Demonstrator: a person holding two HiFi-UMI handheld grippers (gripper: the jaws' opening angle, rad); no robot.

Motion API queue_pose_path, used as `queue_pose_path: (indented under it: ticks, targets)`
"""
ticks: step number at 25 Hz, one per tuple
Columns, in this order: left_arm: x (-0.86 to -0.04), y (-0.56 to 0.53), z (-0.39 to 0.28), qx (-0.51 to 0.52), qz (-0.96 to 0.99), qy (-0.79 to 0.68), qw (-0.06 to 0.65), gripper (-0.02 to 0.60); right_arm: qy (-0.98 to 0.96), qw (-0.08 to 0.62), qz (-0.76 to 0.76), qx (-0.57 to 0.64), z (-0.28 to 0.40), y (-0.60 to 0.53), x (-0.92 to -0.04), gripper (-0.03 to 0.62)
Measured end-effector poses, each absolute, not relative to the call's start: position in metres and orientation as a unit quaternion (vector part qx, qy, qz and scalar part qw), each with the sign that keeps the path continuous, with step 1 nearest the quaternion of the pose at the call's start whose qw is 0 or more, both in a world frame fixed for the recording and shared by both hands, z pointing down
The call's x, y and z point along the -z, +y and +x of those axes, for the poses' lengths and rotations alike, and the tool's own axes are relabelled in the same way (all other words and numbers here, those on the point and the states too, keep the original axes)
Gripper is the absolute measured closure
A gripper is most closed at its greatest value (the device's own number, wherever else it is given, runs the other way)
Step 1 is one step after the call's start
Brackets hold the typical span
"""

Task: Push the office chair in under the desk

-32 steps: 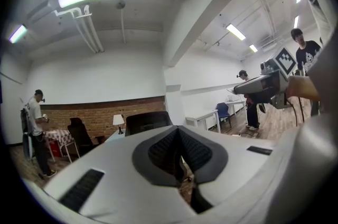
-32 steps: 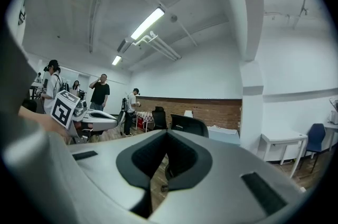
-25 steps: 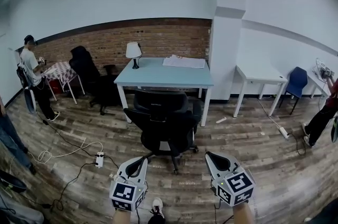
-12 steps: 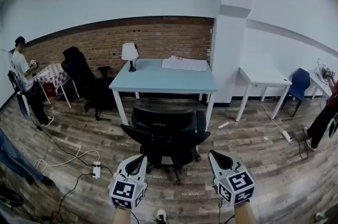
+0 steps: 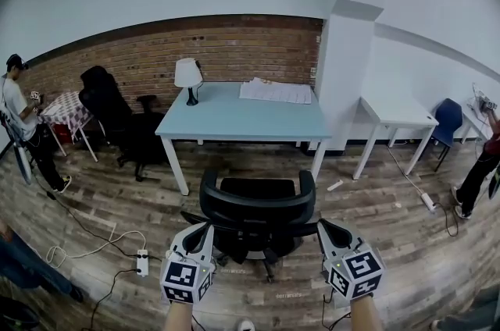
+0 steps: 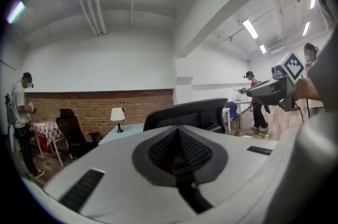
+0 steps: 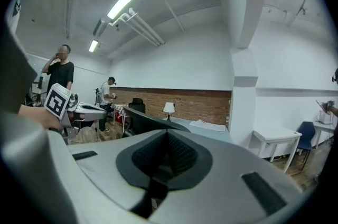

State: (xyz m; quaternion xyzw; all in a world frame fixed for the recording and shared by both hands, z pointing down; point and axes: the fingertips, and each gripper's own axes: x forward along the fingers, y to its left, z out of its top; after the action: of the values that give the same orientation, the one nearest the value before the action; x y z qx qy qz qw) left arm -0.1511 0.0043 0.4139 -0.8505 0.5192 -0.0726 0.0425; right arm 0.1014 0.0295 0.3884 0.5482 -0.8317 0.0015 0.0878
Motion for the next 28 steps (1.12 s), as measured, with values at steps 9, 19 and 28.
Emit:
queue_pose_path:
  ticks: [9, 19, 28]
  targets:
    - [-0.431, -0.061, -0.171, 0.075, -0.854, 0.513, 0.032, 0.554, -0.816, 0.109, 0.568, -0.018, 0.093, -0.026, -0.415, 0.571]
    - [-0.449, -0.090, -0.180, 0.087, -0.868, 0.489, 0.013, 0.428, -0.793, 0.123, 0.595, -0.034, 0.096, -0.053, -0.434, 0.361]
    - [-0.466, -0.117, -0.171, 0.102, -0.872, 0.479, -0.007, 0.370, -0.792, 0.118, 0.596, -0.052, 0.117, -0.081, -0.451, 0.301]
